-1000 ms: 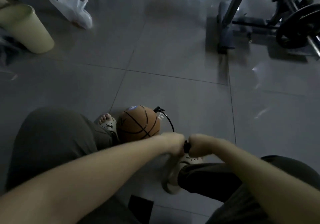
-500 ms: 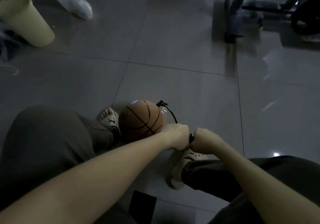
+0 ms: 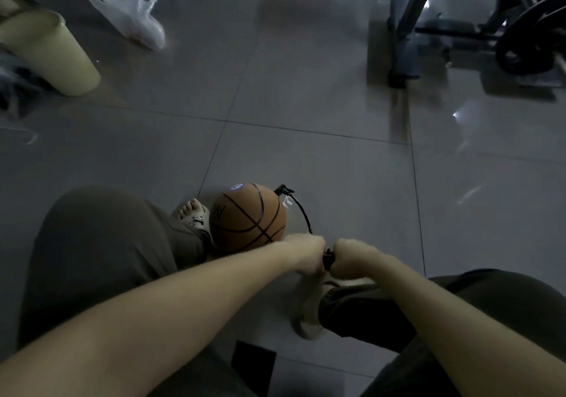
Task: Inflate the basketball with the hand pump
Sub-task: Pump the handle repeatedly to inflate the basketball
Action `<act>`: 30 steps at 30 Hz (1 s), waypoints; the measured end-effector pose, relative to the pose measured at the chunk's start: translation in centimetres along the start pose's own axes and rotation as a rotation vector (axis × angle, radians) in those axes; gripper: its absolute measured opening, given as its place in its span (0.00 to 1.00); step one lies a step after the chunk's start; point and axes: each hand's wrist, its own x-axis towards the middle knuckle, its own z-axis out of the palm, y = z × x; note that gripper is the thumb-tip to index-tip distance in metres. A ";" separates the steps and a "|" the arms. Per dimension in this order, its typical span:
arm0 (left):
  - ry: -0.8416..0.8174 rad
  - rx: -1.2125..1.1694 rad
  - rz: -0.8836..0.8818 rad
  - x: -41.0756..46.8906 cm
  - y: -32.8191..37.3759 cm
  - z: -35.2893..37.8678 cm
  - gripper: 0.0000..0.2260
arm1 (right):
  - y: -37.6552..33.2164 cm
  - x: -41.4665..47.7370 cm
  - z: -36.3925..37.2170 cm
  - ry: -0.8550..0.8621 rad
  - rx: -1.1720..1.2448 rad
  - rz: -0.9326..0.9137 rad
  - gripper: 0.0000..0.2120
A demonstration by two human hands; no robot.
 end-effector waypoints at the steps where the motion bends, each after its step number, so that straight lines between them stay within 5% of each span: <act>1: 0.016 -0.001 0.021 -0.4 0.1 -1.6 0.08 | -0.1 -0.9 -1.7 0.002 0.008 -0.010 0.09; 8: 0.057 -0.102 0.070 -2.0 1.0 -10.4 0.05 | -0.1 -4.3 -10.4 0.023 0.112 0.001 0.07; 23: 0.127 -0.030 0.015 4.5 -1.6 1.0 0.09 | 1.8 4.0 0.5 0.099 0.128 0.015 0.10; 30: -0.149 -0.055 0.047 1.3 -1.3 0.0 0.06 | -0.4 0.4 0.4 -0.005 0.044 -0.008 0.11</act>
